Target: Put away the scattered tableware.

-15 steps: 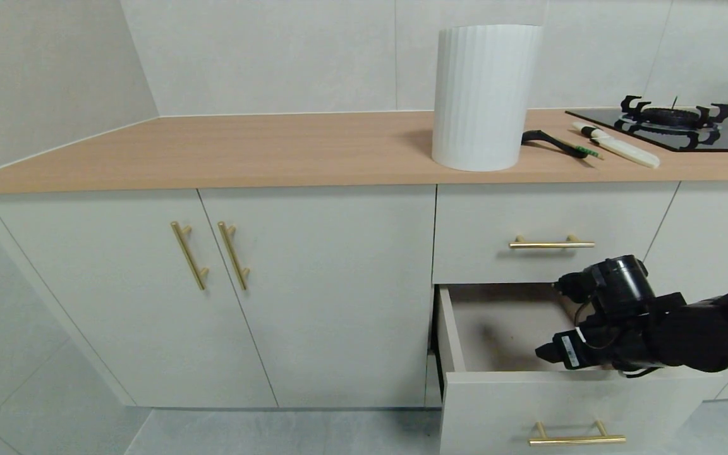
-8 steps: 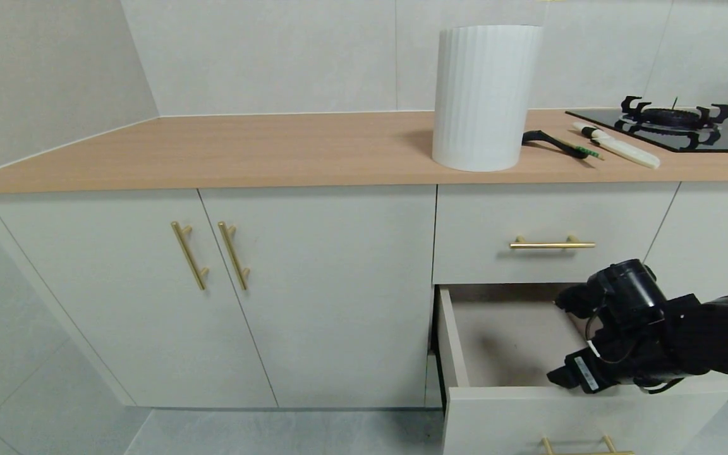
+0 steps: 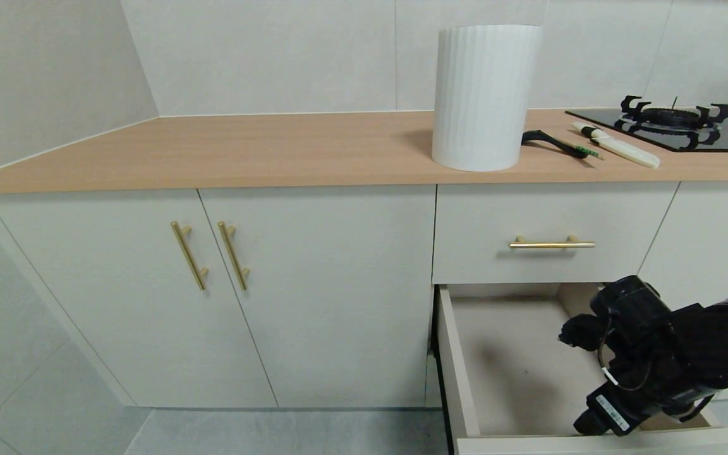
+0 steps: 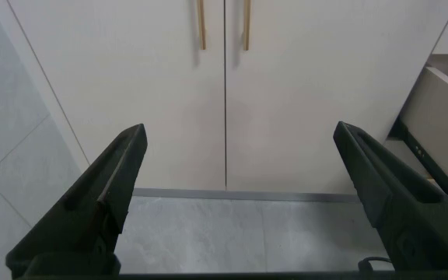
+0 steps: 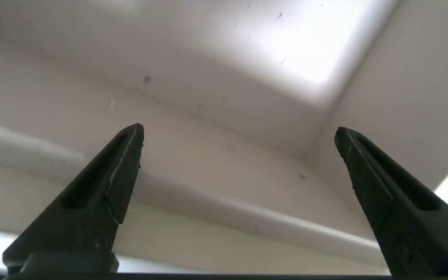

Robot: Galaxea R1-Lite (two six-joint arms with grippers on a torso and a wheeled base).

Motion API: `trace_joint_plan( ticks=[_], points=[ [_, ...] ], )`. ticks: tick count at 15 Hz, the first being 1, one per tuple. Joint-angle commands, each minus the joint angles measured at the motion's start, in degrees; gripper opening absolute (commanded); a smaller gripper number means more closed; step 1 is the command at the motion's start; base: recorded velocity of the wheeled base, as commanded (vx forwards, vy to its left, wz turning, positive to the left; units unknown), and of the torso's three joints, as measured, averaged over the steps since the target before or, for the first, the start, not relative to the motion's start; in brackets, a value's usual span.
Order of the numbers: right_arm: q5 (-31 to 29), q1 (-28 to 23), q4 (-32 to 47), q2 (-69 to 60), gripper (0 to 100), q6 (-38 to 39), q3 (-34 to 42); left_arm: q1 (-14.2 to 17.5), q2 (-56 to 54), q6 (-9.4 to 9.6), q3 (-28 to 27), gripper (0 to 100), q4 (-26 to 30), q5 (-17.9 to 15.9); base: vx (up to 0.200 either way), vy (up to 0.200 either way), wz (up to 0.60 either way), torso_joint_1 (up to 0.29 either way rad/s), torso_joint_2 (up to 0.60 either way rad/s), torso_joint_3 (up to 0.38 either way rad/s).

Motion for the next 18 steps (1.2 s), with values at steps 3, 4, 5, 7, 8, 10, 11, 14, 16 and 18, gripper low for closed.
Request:
trace_joint_plan(
  ticks=[3,4,5,7,8,10,11,14,16,18],
  points=[
    [-0.4,1.3,3.8,-0.3,100,-0.8,-0.4,0.0,0.1,-0.01,0.0,100,0.0,0.0,0.000,0.000,0.00,0.000,0.00,0.000],
    [-0.4,1.2,3.6,-0.3,100,-0.6,-0.8,0.0,0.1,-0.01,0.0,100,-0.1,0.0,0.000,0.000,0.00,0.000,0.00,0.000],
    [-0.5,1.2,3.6,-0.4,100,-0.5,-1.4,0.0,0.1,-0.01,0.0,100,0.0,0.0,0.000,0.000,0.00,0.000,0.00,0.000],
    [-0.4,1.0,3.3,-0.5,100,0.9,-2.9,0.0,0.1,-0.01,0.0,100,-0.1,0.0,0.000,0.000,0.00,0.000,0.00,0.000],
    [-0.4,1.0,3.2,-0.5,100,2.7,-3.8,0.0,0.1,-0.01,0.0,100,0.0,0.0,0.000,0.000,0.00,0.000,0.00,0.000],
    [-0.2,0.6,0.2,-0.9,100,7.9,-6.1,0.0,0.1,-0.01,0.0,100,-0.1,0.0,0.000,0.000,0.00,0.000,0.00,0.000],
    [-0.4,0.2,-3.0,-0.9,100,10.2,-6.2,0.0,0.1,-0.01,0.0,100,0.0,0.0,0.000,0.000,0.00,0.000,0.00,0.000],
    [-0.4,-0.7,-10.6,-1.6,100,11.2,-5.3,0.0,0.1,-0.01,0.0,100,0.0,0.0,0.000,0.000,0.00,0.000,0.00,0.000],
    [-0.4,-0.7,-13.6,-1.9,100,11.3,-4.9,0.0,0.1,-0.01,0.0,100,0.0,0.0,0.000,0.000,0.00,0.000,0.00,0.000],
    [-0.6,-1.2,-16.9,-2.7,100,11.4,-4.2,0.0,0.1,-0.01,0.0,100,0.0,0.0,0.000,0.000,0.00,0.000,0.00,0.000]
  ],
)
